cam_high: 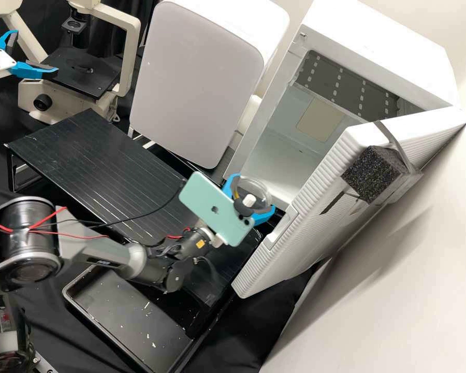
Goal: Take the petri dish out of the incubator
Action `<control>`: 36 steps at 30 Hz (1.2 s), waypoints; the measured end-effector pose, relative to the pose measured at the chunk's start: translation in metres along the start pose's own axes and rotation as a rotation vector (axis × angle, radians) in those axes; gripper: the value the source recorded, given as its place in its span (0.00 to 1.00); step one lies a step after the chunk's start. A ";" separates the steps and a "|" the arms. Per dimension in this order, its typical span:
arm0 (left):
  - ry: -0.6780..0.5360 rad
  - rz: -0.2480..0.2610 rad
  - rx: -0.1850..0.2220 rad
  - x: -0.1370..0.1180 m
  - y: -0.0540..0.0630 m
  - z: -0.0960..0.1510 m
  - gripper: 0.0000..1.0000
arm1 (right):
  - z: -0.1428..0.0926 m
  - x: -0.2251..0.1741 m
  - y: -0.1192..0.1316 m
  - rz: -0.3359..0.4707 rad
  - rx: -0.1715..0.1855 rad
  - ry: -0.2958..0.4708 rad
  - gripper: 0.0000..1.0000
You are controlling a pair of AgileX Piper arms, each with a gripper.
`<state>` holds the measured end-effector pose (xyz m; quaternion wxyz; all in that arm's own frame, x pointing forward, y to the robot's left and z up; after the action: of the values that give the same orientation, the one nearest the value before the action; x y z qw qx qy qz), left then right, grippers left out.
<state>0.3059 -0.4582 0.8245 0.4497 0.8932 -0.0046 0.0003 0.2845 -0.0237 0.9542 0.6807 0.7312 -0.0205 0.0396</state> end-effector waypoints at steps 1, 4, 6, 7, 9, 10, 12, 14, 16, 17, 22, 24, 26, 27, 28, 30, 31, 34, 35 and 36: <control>0.000 0.000 0.000 0.000 0.000 0.000 1.00 | -0.002 -0.006 -0.005 -0.006 0.007 0.004 0.00; 0.000 0.000 0.000 0.000 0.000 0.000 1.00 | -0.010 -0.025 -0.022 -0.039 0.019 0.030 0.00; 0.000 0.000 0.000 0.000 0.000 0.000 1.00 | -0.017 -0.035 -0.032 -0.063 0.019 0.059 0.00; 0.000 0.000 0.000 0.000 0.000 0.000 1.00 | -0.020 -0.041 -0.038 -0.078 0.022 0.068 0.00; 0.000 0.000 0.000 0.000 0.000 0.000 1.00 | -0.028 -0.051 -0.048 -0.099 0.019 0.105 0.00; 0.000 0.000 0.000 0.000 0.000 0.000 1.00 | -0.032 -0.056 -0.053 -0.111 0.010 0.124 0.00; 0.000 0.000 0.000 0.000 0.000 0.000 1.00 | -0.038 -0.064 -0.064 -0.132 -0.011 0.159 0.00; 0.000 0.000 0.000 0.000 0.000 0.000 1.00 | -0.042 -0.074 -0.078 -0.176 -0.038 0.190 0.00; 0.000 0.000 0.000 0.000 0.000 0.000 1.00 | -0.045 -0.081 -0.086 -0.203 -0.062 0.209 0.00; 0.000 0.000 0.000 0.000 0.000 0.000 1.00 | -0.045 -0.084 -0.091 -0.217 -0.074 0.213 0.00; 0.000 0.000 0.000 0.000 0.000 0.000 1.00 | -0.045 -0.096 -0.112 -0.282 -0.128 0.226 0.00; 0.000 0.000 0.000 0.000 0.000 0.000 1.00 | -0.044 -0.099 -0.117 -0.308 -0.147 0.228 0.00; 0.000 0.000 0.000 0.000 0.000 0.000 1.00 | -0.043 -0.101 -0.121 -0.320 -0.158 0.228 0.00; 0.000 0.000 0.000 0.000 0.000 0.000 1.00 | -0.043 -0.102 -0.122 -0.325 -0.164 0.232 0.00; 0.000 0.000 0.000 0.000 0.000 0.000 1.00 | -0.043 -0.103 -0.124 -0.331 -0.170 0.234 0.00; 0.000 0.000 0.000 0.000 0.000 0.000 1.00 | -0.044 -0.104 -0.127 -0.345 -0.179 0.242 0.00; 0.000 0.000 0.000 0.000 0.000 0.000 1.00 | -0.044 -0.103 -0.129 -0.351 -0.186 0.245 0.00; 0.000 0.000 0.000 0.000 0.000 0.000 1.00 | -0.043 -0.102 -0.132 -0.368 -0.193 0.247 0.00; 0.000 0.000 0.000 0.000 0.000 0.000 1.00 | -0.042 -0.102 -0.133 -0.372 -0.195 0.244 0.00; 0.000 0.000 0.000 0.000 0.000 0.000 1.00 | -0.041 -0.102 -0.133 -0.373 -0.195 0.243 0.00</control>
<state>0.3059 -0.4582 0.8245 0.4497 0.8932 -0.0046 0.0003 0.1930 0.0246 0.8161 0.7411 0.6430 0.1932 -0.0015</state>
